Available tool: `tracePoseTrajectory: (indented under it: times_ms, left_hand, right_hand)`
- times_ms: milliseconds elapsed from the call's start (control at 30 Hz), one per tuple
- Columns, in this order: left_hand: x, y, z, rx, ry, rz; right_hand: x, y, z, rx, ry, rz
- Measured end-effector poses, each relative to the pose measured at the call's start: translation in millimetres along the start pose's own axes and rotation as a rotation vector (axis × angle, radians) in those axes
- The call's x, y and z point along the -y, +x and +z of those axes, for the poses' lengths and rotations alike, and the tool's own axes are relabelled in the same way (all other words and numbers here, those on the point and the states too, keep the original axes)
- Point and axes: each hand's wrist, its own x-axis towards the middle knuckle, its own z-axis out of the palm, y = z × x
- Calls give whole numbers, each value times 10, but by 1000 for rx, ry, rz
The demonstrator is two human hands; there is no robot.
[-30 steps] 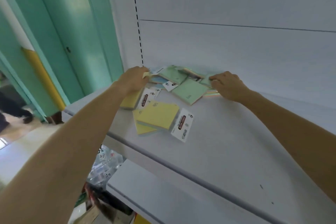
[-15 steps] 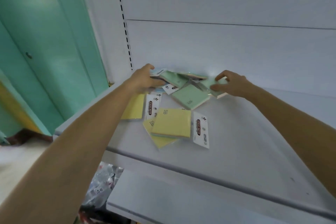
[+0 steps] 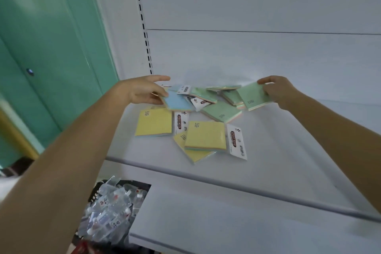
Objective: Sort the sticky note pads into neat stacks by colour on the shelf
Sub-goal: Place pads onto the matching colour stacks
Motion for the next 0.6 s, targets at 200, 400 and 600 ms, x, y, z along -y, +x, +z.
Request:
tracePoseTrajectory:
  times_ms: [200, 400, 600]
  left_hand:
    - [29, -206, -94, 14, 23, 52]
    - [23, -235, 191, 5, -236, 192]
    - [-246, -152, 963, 139, -257, 245]
  right_hand:
    - [58, -152, 22, -81, 113, -2]
    - [-55, -412, -137, -111, 245, -36]
    - [-336, -727, -644, -101, 299, -68]
